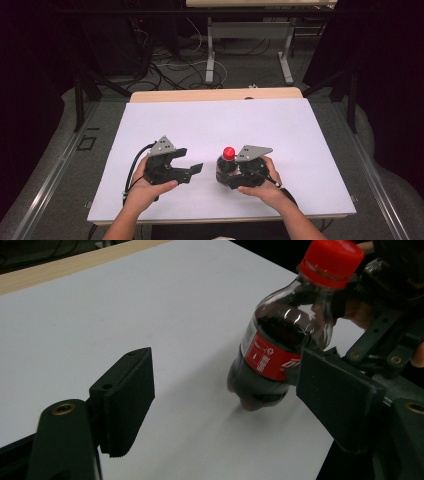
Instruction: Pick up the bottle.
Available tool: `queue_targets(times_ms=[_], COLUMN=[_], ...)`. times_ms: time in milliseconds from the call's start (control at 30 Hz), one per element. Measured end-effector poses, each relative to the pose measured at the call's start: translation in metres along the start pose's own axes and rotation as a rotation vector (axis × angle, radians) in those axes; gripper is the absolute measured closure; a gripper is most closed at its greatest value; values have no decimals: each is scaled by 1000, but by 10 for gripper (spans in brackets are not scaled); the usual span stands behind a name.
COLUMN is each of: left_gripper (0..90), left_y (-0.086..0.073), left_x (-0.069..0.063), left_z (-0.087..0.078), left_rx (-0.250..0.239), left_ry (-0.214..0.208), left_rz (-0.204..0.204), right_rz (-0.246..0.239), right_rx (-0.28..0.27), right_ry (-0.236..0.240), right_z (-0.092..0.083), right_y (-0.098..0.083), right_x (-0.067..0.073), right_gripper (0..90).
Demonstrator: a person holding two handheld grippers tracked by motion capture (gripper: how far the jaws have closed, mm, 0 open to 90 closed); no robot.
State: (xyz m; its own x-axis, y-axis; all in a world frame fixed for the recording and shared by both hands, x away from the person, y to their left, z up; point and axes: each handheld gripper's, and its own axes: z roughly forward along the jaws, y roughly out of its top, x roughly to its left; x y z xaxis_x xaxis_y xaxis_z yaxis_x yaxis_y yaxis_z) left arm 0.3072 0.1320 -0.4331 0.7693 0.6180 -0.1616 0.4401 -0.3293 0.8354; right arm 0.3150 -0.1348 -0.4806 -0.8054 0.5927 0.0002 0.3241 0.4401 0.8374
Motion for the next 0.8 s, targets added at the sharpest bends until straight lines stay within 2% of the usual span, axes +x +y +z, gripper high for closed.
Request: queue_targets(times_ms=[33,67,100,167,233,333,467,667,700,767,800], left_gripper=[238,237,237,254,262,280,299,313,313,314,320], left_y=[2,5,7,11,16,22,28,37,38,40,41], left_x=[-1,-1,-3,-7,-11,-15,-21,-25,-25,-26,-28], left_z=[2,3,5,7,8,9,10,13,13,15,15], left_rx=[-6,3,-10,-10,-8,-17,-41,-13,0,-5,0], left_ry=[4,-3,2,-14,-15,-39,-45,-67,-76,-80,-92], left_rz=[6,14,21,35,38,32,54,65,70,69,55], right_rz=[0,-1,-3,-5,-6,-8,-7,-13,-13,-8,-7], right_rx=[-8,10,12,11,10,12,17,21,19,30,31], right_ry=[0,-1,-1,-5,-2,11,15,7,21,20,25], right_z=[1,0,0,0,0,0,1,1,2,1,1], right_y=[0,0,0,0,-1,0,-1,-1,-1,-1,-1], right_x=[0,0,0,0,1,1,1,1,1,1,2], right_gripper=[293,293,293,293,293,293,293,293,293,293,293])
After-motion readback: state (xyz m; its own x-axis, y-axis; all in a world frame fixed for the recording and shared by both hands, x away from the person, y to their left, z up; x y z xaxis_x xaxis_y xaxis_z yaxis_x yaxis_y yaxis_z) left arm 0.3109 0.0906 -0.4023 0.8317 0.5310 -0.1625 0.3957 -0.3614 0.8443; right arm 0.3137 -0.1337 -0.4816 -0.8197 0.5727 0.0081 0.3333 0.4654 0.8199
